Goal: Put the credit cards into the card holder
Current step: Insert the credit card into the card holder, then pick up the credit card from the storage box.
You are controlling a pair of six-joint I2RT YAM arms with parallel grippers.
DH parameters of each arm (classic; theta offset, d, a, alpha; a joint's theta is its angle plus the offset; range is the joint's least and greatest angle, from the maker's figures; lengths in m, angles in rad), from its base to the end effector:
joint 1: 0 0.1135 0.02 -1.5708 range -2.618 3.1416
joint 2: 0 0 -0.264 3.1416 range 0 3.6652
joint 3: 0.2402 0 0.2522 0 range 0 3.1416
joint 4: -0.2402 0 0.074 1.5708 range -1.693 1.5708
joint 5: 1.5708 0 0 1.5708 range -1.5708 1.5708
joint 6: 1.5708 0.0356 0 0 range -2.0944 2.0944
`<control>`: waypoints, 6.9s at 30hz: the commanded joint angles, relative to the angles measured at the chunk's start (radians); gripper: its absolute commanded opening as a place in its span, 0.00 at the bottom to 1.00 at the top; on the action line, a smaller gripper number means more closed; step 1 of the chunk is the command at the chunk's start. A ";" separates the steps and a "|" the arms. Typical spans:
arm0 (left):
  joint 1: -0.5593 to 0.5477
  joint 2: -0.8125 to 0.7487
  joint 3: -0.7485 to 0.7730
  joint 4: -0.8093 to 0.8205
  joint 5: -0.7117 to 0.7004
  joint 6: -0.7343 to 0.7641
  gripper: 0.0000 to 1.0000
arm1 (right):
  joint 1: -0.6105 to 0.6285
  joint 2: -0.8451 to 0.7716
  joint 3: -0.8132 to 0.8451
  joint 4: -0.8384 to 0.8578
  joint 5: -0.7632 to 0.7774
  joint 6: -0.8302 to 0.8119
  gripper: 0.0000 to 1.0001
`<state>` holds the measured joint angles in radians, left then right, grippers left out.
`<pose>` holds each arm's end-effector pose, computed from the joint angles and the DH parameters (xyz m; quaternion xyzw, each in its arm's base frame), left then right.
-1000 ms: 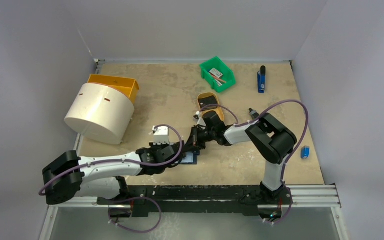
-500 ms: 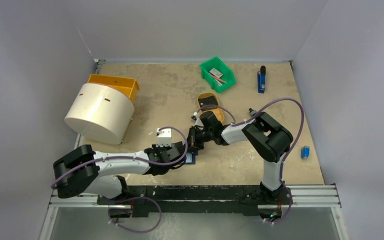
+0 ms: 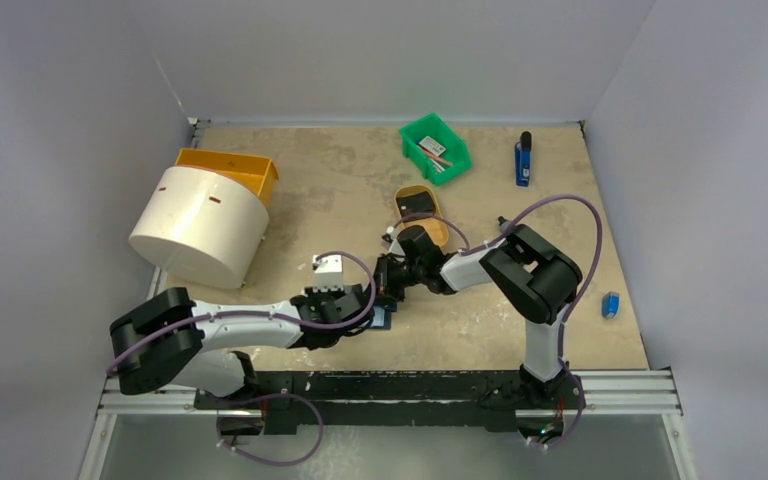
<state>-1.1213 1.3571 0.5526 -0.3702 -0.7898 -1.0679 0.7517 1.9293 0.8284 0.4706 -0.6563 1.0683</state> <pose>0.1163 -0.1830 0.1452 -0.0515 0.9067 0.0115 0.4185 0.2479 0.2614 0.1092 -0.0112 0.8564 0.5150 0.0364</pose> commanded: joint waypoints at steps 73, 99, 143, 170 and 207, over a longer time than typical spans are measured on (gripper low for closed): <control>0.113 -0.124 -0.148 0.165 0.225 -0.150 0.00 | 0.082 -0.114 -0.018 -0.133 0.295 0.101 0.38; 0.119 -0.283 -0.057 0.214 0.214 -0.016 0.00 | 0.083 -0.093 0.138 -0.287 0.274 -0.075 0.40; 0.130 -0.244 -0.001 0.282 0.219 0.061 0.00 | -0.163 -0.601 0.115 -0.642 0.826 -0.415 0.42; 0.130 -0.367 -0.009 0.141 0.112 0.030 0.00 | -0.300 -0.082 0.343 -0.435 0.836 0.394 0.59; 0.129 -0.363 -0.024 0.129 0.112 0.002 0.00 | -0.288 -0.023 0.346 -0.514 0.841 0.383 0.32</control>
<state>-0.9951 0.9970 0.5198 -0.2642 -0.6693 -1.0557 0.4580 1.9469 1.2057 -0.0090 0.1642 1.4563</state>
